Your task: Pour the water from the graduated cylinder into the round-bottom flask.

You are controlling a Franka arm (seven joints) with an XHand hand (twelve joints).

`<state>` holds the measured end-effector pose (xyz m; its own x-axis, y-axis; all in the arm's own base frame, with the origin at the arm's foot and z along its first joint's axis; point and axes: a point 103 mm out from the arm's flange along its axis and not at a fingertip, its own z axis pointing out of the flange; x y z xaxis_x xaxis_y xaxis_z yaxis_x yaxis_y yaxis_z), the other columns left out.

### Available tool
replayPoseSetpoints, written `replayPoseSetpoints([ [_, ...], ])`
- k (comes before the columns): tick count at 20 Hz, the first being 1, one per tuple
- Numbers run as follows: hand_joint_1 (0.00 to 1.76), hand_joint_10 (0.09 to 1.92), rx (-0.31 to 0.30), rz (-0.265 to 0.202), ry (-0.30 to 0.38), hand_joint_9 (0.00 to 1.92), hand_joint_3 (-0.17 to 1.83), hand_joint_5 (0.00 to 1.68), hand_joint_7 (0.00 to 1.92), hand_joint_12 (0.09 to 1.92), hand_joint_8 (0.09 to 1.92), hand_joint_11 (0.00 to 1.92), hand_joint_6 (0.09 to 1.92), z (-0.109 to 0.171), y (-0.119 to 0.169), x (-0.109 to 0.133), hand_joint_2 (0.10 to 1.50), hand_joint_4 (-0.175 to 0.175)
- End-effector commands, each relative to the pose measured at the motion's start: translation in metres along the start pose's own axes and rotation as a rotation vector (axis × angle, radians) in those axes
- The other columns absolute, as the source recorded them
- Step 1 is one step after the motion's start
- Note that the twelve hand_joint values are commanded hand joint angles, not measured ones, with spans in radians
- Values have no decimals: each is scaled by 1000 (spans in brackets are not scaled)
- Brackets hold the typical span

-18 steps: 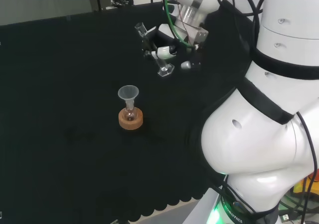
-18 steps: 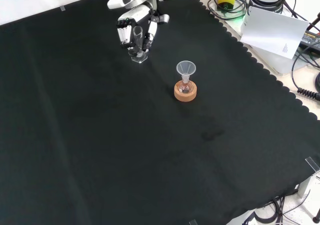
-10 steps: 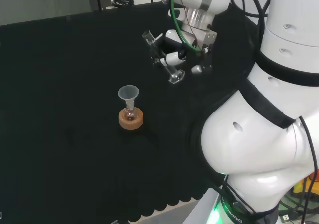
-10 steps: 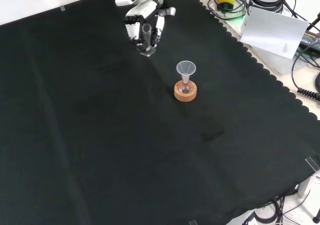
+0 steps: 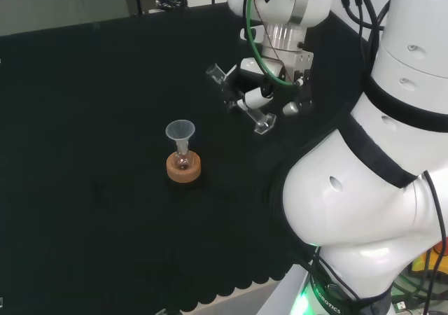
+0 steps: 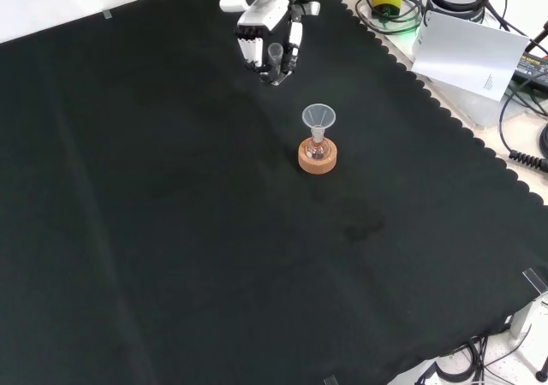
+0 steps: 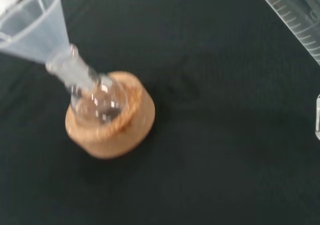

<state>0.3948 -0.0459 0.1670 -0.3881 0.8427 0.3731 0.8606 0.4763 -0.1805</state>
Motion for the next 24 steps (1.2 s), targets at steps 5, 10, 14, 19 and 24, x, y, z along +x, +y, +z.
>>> replayPoseSetpoints([
  [5, 1153, 87, 237, -12, -134, 1442, -47, 1025, 1292, 681, 277, 1352, 952, 15, -30, 18, 1123, -149],
  [10, 1153, 87, 334, -7, -170, 1446, -48, 1026, 1297, 680, 277, 1351, 952, 21, -30, 27, 1123, -150],
  [14, 1154, 87, 401, -1, -186, 1448, -48, 1026, 1300, 680, 276, 1351, 952, 23, -28, 31, 1123, -153],
  [19, 1156, 87, 460, 16, -199, 1450, -50, 1026, 1302, 679, 272, 1351, 950, 24, -30, 29, 1124, -156],
  [24, 1156, 87, 487, 29, -204, 1451, -51, 1027, 1304, 679, 270, 1353, 950, 23, -34, 26, 1124, -157],
])
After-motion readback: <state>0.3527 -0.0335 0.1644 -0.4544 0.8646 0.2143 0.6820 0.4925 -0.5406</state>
